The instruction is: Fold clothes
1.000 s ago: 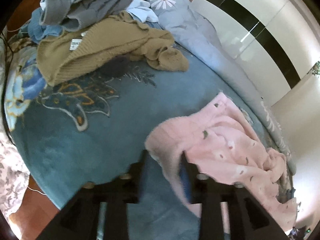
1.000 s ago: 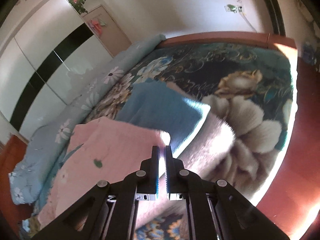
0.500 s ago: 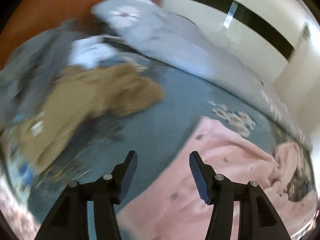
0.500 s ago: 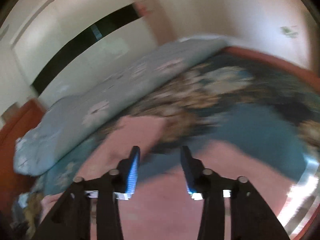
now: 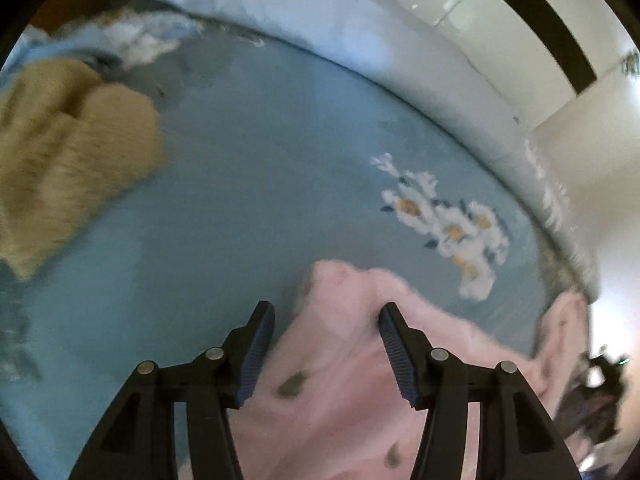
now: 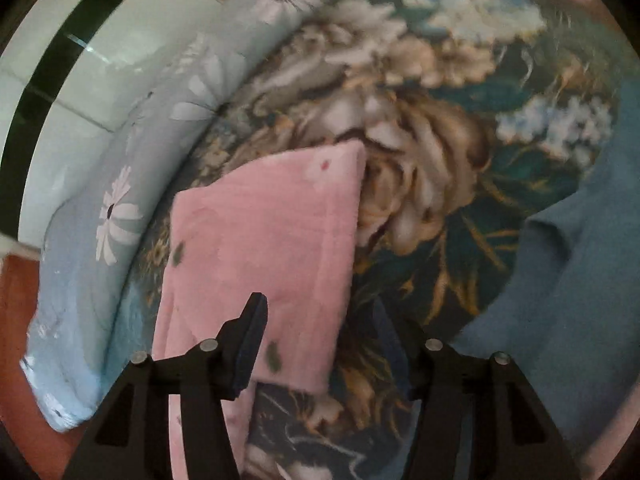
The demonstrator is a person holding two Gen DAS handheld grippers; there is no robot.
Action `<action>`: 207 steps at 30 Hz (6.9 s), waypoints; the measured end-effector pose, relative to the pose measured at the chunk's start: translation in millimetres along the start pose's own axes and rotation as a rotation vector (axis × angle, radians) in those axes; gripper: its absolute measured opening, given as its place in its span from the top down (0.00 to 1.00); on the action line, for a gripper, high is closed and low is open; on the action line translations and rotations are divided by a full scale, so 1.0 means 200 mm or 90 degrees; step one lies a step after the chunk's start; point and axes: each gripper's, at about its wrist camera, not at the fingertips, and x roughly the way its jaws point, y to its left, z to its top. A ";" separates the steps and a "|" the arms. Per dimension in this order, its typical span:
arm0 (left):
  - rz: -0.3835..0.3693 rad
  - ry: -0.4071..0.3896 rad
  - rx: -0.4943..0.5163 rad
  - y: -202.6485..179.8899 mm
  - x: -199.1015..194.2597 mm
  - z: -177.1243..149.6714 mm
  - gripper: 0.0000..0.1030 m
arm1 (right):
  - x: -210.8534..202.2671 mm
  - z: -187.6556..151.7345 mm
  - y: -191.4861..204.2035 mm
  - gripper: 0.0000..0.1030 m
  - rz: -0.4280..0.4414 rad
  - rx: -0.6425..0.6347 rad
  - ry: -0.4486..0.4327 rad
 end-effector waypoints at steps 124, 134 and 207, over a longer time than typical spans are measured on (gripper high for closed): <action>-0.030 -0.093 0.110 0.05 -0.16 0.13 0.77 | 0.59 -1.15 1.38 0.45 -0.081 -1.103 0.142; -0.043 -0.122 0.114 0.03 -0.22 0.13 0.77 | 0.51 -1.19 1.34 0.97 -0.065 -1.106 0.127; -0.119 -0.082 -0.189 0.45 -0.64 -1.09 0.62 | -0.91 -1.01 -0.93 0.68 0.194 -0.087 -0.067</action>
